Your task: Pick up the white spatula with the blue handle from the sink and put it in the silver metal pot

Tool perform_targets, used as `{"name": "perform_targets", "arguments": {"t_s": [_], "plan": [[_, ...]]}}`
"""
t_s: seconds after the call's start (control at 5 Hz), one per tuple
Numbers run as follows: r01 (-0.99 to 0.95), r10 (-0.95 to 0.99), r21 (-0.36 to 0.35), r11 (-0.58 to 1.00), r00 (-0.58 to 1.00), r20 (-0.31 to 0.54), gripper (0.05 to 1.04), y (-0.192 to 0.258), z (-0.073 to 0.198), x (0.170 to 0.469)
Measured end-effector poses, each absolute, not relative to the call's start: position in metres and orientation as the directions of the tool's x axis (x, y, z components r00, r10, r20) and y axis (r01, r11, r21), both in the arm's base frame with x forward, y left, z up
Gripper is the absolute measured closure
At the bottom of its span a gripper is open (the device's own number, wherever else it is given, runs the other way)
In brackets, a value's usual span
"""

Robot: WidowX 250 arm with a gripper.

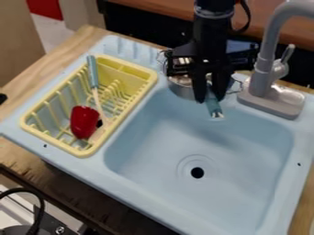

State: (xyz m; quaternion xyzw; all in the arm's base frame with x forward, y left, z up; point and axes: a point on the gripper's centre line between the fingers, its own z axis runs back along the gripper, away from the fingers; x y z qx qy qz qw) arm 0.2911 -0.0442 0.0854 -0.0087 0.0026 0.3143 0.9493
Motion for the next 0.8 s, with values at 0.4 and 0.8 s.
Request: {"name": "perform_targets", "arguments": {"t_s": [0.4,0.8], "plan": [[-0.622,0.622,-0.01,0.783,0.783,0.005,0.817,-0.0456,0.0834,0.295],[-0.658,0.658,-0.024,0.753,0.753,-0.011,0.259,-0.0432,0.0843,0.2963]]}}
